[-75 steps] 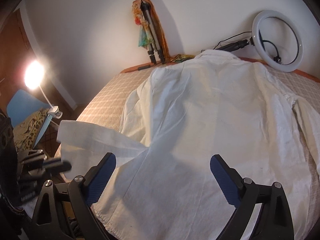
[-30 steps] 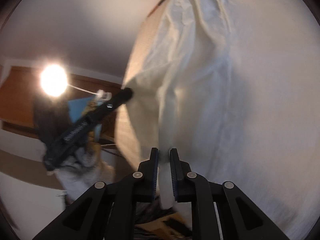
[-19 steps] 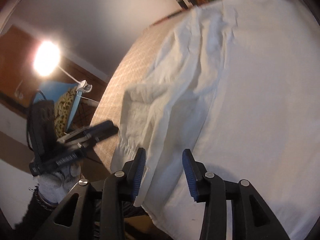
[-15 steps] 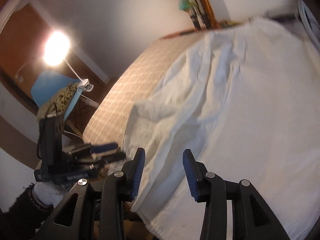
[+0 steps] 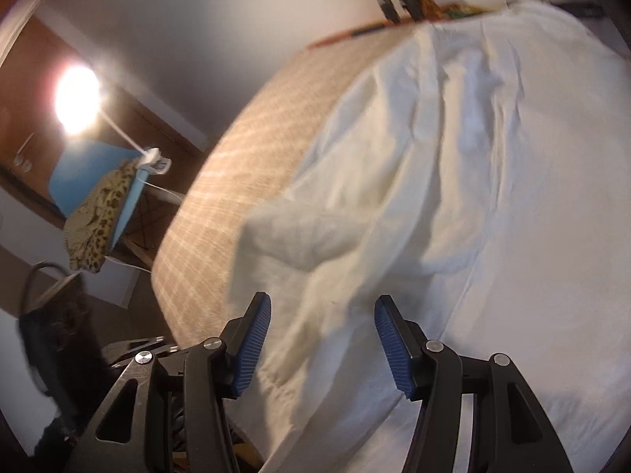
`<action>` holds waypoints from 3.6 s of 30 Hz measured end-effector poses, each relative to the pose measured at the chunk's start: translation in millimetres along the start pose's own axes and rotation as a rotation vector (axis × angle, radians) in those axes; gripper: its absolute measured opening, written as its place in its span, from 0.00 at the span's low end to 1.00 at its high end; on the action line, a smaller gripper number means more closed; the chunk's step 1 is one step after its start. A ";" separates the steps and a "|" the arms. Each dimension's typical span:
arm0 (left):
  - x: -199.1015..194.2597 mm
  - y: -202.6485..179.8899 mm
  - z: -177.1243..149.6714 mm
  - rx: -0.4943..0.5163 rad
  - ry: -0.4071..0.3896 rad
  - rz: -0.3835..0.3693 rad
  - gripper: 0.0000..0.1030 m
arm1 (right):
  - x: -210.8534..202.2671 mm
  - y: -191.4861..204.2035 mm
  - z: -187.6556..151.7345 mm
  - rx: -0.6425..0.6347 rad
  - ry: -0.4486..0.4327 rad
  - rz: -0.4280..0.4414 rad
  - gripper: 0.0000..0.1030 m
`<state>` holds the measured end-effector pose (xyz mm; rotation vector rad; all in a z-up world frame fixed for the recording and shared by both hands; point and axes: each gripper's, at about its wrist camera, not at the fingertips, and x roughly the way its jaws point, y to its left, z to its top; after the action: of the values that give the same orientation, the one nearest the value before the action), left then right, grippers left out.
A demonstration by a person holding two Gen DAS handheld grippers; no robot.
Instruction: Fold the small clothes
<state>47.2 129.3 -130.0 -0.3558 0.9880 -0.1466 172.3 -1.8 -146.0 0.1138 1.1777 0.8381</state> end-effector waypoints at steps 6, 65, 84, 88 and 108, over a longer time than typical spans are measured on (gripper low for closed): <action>-14.8 -28.6 -3.9 0.094 -0.061 0.015 0.06 | -14.3 5.8 22.4 0.015 -0.049 0.033 0.62; 42.2 -219.0 -39.1 0.468 0.045 -0.099 0.07 | -95.9 -143.9 23.2 0.230 -0.209 -0.083 0.01; 35.2 -102.5 -18.6 0.096 0.131 -0.155 0.36 | -98.6 -178.2 -1.3 0.318 -0.162 -0.002 0.45; 39.2 -104.9 -21.8 0.076 0.138 -0.174 0.10 | -89.5 -168.9 7.6 0.293 -0.161 -0.011 0.44; -3.4 -113.9 -44.1 0.212 -0.010 0.043 0.05 | -103.4 -130.3 16.3 0.109 -0.144 -0.227 0.59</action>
<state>12.9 14.1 -108.4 -0.1410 0.9597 -0.2080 240.5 -152.8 -123.9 0.1251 1.0773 0.5575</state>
